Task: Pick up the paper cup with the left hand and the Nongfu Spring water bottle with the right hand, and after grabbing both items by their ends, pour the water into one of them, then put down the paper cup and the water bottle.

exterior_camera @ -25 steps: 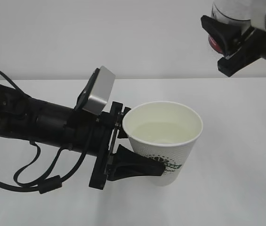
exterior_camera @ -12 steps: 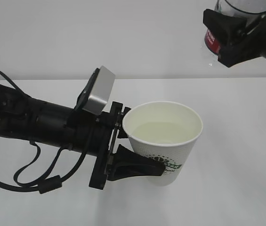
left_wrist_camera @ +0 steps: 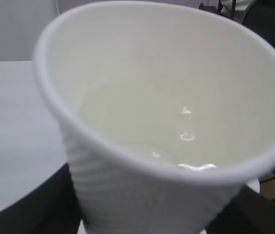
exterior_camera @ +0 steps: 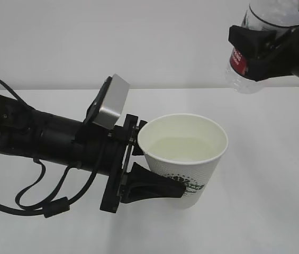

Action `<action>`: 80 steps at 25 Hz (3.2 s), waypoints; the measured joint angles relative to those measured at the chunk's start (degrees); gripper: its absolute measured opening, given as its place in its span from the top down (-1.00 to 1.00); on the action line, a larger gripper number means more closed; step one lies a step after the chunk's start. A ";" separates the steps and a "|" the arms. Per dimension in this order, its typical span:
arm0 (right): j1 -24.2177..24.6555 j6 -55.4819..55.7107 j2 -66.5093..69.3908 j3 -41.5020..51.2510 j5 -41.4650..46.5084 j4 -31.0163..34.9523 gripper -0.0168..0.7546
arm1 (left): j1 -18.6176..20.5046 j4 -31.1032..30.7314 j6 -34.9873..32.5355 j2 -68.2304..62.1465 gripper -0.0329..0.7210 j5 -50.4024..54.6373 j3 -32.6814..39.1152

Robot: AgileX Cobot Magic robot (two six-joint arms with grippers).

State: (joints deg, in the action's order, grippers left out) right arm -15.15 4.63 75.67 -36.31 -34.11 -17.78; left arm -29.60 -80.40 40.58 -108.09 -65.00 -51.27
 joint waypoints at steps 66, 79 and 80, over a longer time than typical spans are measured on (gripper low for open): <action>11.45 -12.83 2.20 13.05 -4.17 20.42 -0.35 | 0.00 2.54 0.00 0.00 -0.39 0.00 0.00; 11.45 -12.75 2.20 13.05 -4.04 20.42 -0.35 | 0.00 10.34 0.00 0.00 -0.39 3.63 0.00; 11.45 -12.75 2.20 13.05 -4.04 20.42 -0.35 | 0.00 11.59 -0.12 0.00 -0.39 4.34 0.00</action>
State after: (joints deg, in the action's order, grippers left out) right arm -3.70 -8.12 77.88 -23.26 -38.15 2.64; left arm -29.60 -68.81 40.46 -108.09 -60.66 -51.27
